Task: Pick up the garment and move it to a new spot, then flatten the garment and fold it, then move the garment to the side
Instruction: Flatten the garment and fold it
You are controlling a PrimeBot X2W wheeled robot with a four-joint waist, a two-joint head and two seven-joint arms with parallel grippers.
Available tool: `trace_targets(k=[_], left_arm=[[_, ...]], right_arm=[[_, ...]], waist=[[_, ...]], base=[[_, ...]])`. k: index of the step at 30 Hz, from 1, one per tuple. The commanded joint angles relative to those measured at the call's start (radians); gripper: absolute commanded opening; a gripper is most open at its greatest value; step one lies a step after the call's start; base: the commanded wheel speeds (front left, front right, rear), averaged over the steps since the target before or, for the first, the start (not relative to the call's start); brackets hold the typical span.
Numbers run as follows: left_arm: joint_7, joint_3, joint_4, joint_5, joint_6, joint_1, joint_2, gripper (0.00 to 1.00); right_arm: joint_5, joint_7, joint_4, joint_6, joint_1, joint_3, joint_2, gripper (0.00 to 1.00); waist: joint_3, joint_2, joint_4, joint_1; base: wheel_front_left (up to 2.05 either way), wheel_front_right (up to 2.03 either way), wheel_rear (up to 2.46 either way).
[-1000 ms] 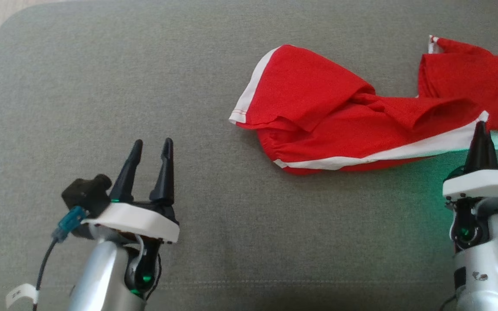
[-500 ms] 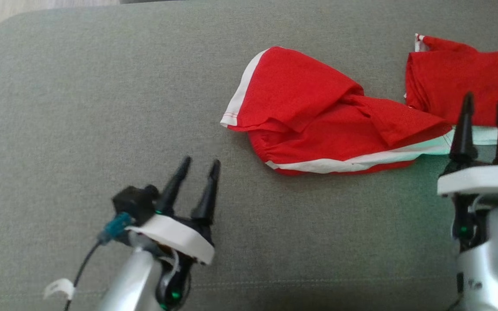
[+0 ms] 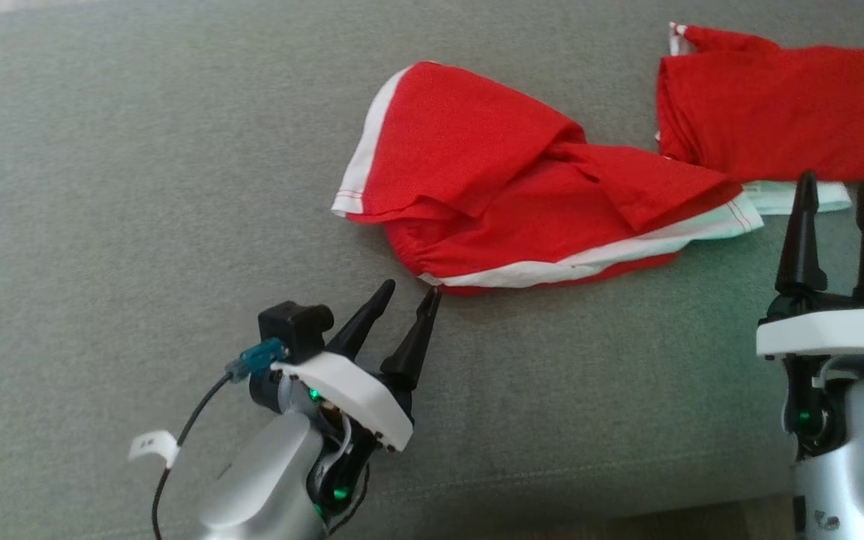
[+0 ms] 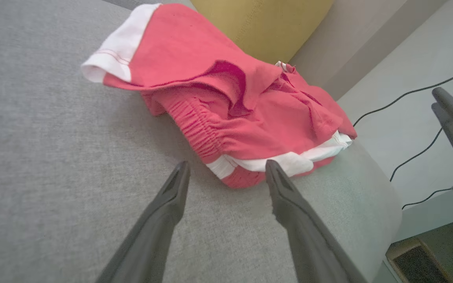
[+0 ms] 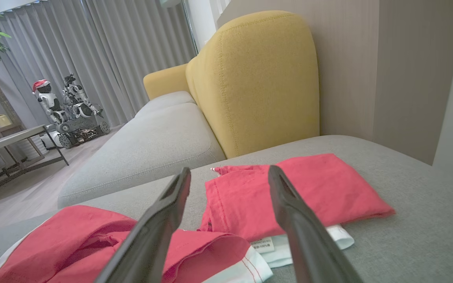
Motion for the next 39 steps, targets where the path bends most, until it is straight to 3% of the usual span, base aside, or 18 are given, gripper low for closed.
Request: trace_targets(k=[1, 17, 29, 30, 31, 32, 39], left_arm=[[-0.006, 0.012, 0.001, -0.008, -0.006, -0.043, 0.01, 1.0], [-0.006, 0.043, 0.156, 0.032, -0.005, -0.132, 0.01, 1.0], [-0.006, -0.033, 0.166, -0.001, -0.006, -0.173, 0.008, 1.0], [-0.006, -0.035, 0.164, -0.001, -0.006, -0.175, 0.008, 0.92], [-0.006, -0.036, 0.161, -0.003, -0.006, -0.177, 0.008, 0.23], [-0.006, -0.035, 0.156, -0.004, -0.006, -0.178, 0.008, 0.0], [-0.006, -0.025, 0.117, 0.028, -0.006, -0.153, 0.03, 0.0]], right_arm=[[0.008, 0.004, -0.04, 0.007, -0.023, 0.029, -0.003, 1.0], [0.028, -0.004, -0.023, 0.007, -0.031, 0.027, -0.003, 1.0], [0.034, -0.018, 0.0, 0.007, -0.045, 0.033, -0.003, 1.0], [0.034, -0.019, 0.002, 0.007, -0.045, 0.032, -0.003, 1.0], [0.034, -0.02, 0.003, 0.007, -0.045, 0.031, -0.003, 1.0], [0.034, -0.021, 0.005, 0.007, -0.045, 0.03, -0.003, 1.0], [0.021, -0.008, 0.042, 0.007, -0.041, 0.026, -0.003, 1.0]], waist=[[0.011, 0.0, -0.019, 0.0], [0.031, 0.0, -0.068, 0.0], [0.047, 0.0, -0.09, 0.0], [0.049, 0.0, -0.091, 0.0], [0.049, 0.0, -0.091, 0.0], [0.049, 0.0, -0.091, 0.0], [0.027, 0.0, -0.056, 0.0]], base=[[0.0, 0.0, 0.0], [0.0, 0.0, 0.0], [0.0, 0.0, 0.0], [0.0, 0.0, 0.0], [0.0, 0.0, 0.0], [0.0, 0.0, 0.0], [0.0, 0.0, 0.0]])
